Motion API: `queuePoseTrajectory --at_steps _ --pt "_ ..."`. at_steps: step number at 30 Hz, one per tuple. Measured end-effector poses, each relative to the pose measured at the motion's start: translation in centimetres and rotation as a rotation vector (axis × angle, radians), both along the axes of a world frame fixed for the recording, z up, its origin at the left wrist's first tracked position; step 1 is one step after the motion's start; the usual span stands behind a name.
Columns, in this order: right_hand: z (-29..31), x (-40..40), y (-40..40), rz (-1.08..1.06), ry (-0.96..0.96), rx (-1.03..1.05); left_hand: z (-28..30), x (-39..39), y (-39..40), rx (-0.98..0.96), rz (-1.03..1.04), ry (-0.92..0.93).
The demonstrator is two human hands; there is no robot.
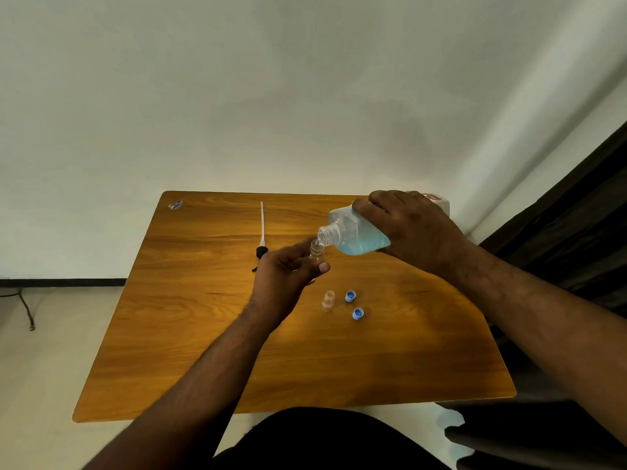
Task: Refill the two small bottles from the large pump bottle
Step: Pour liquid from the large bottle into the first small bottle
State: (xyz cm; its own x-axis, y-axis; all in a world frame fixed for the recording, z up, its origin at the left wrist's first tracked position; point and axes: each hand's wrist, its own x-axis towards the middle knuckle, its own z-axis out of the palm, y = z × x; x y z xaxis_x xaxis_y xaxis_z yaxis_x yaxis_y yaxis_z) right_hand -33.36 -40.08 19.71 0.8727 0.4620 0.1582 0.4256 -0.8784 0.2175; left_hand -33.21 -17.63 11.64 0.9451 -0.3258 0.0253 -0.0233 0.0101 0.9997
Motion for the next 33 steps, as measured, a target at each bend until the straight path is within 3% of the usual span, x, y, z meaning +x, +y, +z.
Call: queuePoseTrajectory --at_steps 33 --pt "0.50 -0.38 0.04 0.040 -0.040 0.011 0.40 -0.39 0.12 -0.009 0.005 0.012"
